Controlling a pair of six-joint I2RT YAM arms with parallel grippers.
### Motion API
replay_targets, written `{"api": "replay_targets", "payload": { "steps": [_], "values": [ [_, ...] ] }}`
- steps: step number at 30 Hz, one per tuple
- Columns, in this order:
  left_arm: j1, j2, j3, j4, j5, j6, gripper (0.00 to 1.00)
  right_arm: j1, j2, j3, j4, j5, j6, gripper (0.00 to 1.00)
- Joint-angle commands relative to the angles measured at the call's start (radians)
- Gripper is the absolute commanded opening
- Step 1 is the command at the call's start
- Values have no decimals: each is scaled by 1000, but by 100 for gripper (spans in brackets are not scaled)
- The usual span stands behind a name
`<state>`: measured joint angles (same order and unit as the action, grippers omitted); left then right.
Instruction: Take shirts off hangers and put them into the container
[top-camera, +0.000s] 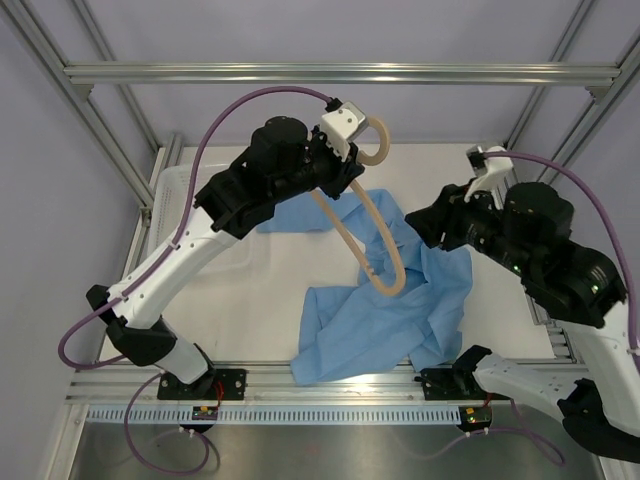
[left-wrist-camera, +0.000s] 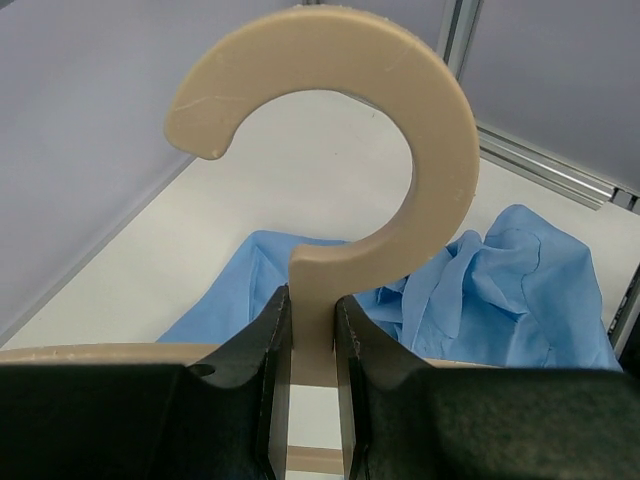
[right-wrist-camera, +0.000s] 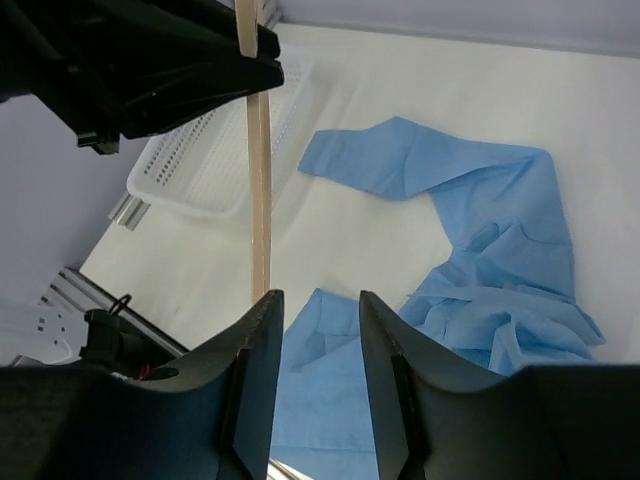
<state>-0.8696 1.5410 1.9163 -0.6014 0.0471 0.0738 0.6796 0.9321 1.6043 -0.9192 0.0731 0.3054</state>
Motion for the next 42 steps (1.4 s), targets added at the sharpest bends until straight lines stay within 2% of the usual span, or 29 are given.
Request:
{"api": "replay_targets", "payload": {
  "steps": [1,8,20,25,35,40,42],
  "values": [
    [-5,4,79,0,-1,-17,0,-3,70,-9,5,-131,-78,43],
    [-20,53,182,-92,-6,-35,0,-3,116,3,37,-197,-91,41],
    [-31,57,153,-84,-6,-23,0,-3,99,32,25,-170,-98,40],
    [-38,51,132,-83,-10,-9,0,-3,113,37,13,-144,-107,44],
    [-43,67,133,-67,2,-6,0,-5,122,22,32,-182,-101,43],
    [-43,79,147,-57,16,-11,0,-3,123,5,45,-220,-94,41],
    [-43,90,158,-60,13,-11,0,-2,119,-12,57,-243,-88,33]
  ]
}}
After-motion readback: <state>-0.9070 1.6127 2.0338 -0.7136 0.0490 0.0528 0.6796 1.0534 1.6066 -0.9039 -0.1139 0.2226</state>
